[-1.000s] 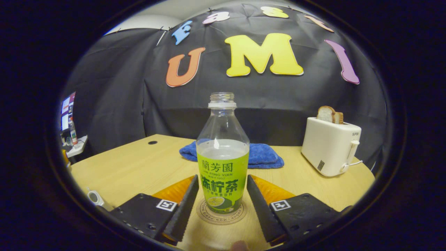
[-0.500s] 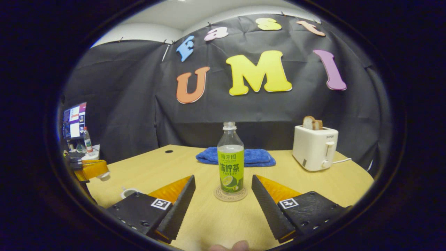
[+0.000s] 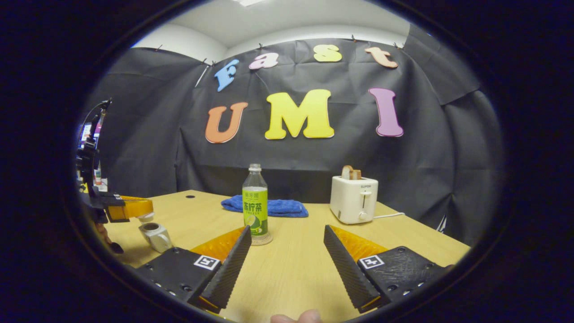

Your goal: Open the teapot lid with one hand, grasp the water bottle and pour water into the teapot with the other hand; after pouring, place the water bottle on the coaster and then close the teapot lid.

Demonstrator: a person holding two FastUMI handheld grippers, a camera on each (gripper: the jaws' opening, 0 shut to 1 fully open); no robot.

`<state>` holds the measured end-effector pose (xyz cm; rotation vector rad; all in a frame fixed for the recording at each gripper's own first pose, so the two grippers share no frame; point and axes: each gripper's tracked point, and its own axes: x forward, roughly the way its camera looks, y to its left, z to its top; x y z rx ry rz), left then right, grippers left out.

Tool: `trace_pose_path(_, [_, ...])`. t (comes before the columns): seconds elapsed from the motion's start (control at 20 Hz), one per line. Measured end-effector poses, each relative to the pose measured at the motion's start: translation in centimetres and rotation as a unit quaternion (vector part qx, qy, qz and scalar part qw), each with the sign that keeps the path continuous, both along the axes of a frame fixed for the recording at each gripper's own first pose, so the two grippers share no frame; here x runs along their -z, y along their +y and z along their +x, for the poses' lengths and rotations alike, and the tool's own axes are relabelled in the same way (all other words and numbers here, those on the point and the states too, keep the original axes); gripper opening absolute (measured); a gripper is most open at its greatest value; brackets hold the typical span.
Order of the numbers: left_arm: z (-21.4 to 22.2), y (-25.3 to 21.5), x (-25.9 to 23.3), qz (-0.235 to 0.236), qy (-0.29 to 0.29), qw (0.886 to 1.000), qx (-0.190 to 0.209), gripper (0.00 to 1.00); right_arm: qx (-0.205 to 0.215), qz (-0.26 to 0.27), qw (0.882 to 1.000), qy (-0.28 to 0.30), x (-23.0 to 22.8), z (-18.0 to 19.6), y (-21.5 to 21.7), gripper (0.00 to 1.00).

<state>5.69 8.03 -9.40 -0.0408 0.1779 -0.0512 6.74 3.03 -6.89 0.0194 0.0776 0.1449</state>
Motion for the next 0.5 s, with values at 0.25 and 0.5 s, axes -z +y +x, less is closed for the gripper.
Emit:
trace_pose_path(0.25, [0.4, -0.4, 1.0, 0.004, 0.009, 1.0, -0.001, 0.05, -0.003, -0.019, 1.0, -0.017, -0.2, 0.0, 0.3, 0.94])
trace_pose_path(0.5, [0.3, -0.2, 1.6, 0.005, 0.015, 1.0, -0.005, 0.05, -0.006, -0.015, 1.0, -0.014, 0.0, -0.2, 0.4, 0.97])
